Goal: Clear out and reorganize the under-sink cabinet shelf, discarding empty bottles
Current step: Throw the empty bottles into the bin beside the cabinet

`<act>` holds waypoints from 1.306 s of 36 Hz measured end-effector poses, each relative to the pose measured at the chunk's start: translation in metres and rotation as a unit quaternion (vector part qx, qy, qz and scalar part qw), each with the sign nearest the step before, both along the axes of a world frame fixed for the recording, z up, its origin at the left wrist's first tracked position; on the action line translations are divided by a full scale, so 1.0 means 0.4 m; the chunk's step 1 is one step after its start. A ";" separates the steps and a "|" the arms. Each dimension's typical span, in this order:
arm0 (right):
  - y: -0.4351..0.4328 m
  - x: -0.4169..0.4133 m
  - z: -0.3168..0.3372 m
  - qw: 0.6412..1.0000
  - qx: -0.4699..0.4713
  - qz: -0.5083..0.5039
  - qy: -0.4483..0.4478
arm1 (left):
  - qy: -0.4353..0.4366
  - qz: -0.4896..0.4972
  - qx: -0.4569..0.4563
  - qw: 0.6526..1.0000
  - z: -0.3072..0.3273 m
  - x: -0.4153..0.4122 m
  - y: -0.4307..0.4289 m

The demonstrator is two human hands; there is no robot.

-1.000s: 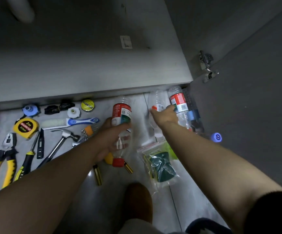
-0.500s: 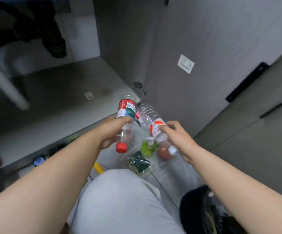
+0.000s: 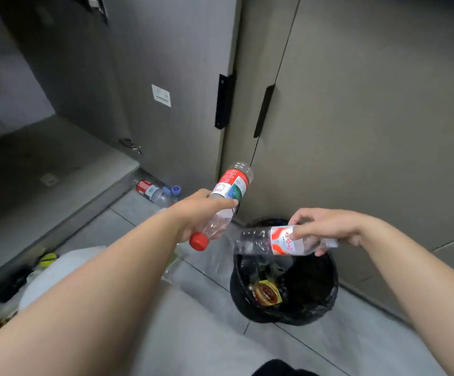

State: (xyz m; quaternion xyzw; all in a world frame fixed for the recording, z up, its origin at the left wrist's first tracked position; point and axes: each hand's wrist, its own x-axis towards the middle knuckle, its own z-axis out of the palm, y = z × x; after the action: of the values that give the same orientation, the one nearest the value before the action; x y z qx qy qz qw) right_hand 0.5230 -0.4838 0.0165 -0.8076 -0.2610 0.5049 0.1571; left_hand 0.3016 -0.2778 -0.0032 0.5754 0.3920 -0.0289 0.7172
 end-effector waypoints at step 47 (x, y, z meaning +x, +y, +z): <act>0.102 -0.154 -0.013 0.865 0.370 0.086 -0.327 | -0.152 0.077 0.111 0.979 -0.023 0.003 -0.041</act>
State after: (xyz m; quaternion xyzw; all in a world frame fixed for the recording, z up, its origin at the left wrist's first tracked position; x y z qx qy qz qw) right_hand 0.4613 -0.4432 0.0112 -0.7832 -0.5338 0.0900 0.3059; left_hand 0.3029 -0.2942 -0.0125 0.6170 0.3223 0.1586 0.7002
